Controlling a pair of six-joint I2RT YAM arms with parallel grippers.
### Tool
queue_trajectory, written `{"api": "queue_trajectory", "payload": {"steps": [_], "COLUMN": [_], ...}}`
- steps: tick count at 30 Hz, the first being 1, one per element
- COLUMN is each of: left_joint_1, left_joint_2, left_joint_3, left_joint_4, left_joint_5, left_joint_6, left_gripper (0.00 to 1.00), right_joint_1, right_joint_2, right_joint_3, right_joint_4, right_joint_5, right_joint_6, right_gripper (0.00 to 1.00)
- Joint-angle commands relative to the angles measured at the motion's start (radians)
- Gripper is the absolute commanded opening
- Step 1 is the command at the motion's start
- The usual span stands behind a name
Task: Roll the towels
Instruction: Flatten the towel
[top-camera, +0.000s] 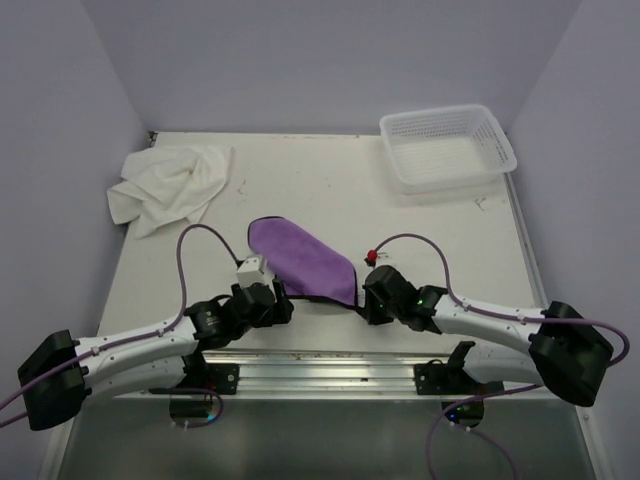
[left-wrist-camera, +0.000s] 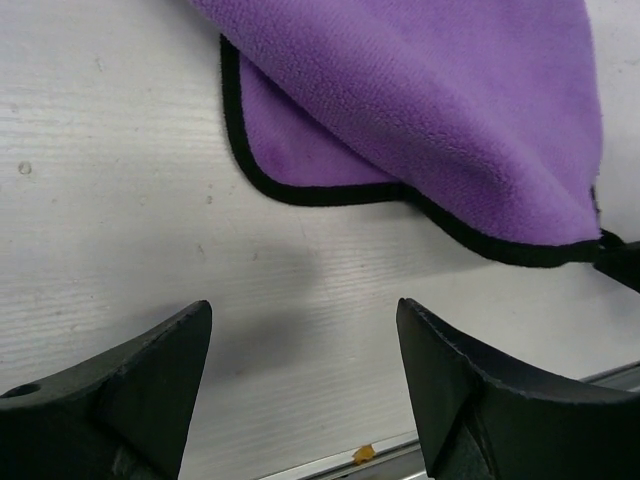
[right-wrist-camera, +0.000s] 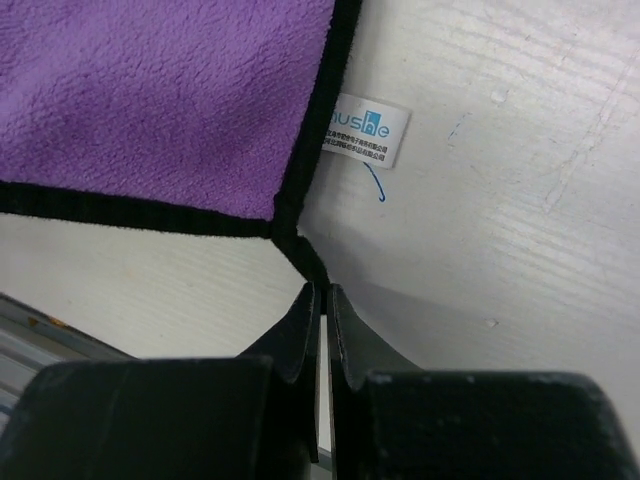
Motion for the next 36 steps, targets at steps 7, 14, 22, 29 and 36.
{"api": "queue_trajectory", "payload": {"steps": [7, 14, 22, 29, 36], "left_joint_1": [0.001, 0.008, 0.094, 0.11, 0.11], "left_joint_2": [0.212, 0.29, 0.368, 0.422, 0.459], "left_joint_3": [0.115, 0.172, 0.184, 0.158, 0.146], "left_joint_4": [0.009, 0.004, 0.072, 0.148, 0.185], "left_joint_5": [-0.145, -0.273, -0.238, -0.174, -0.154], "left_joint_6": [-0.025, -0.023, 0.032, 0.038, 0.047], "left_gripper": [0.75, 0.72, 0.56, 0.43, 0.41], "right_joint_1": [0.005, 0.005, 0.005, 0.005, 0.005], "right_joint_2": [-0.228, -0.275, -0.278, -0.267, -0.227], "right_joint_3": [-0.006, -0.052, -0.058, -0.07, -0.079], "right_joint_4": [-0.165, -0.198, -0.198, -0.167, -0.135], "right_joint_5": [0.097, 0.078, 0.098, 0.104, 0.094], "right_joint_6": [0.033, 0.055, 0.053, 0.056, 0.061], "right_gripper": [0.0, 0.0, 0.0, 0.0, 0.0]}}
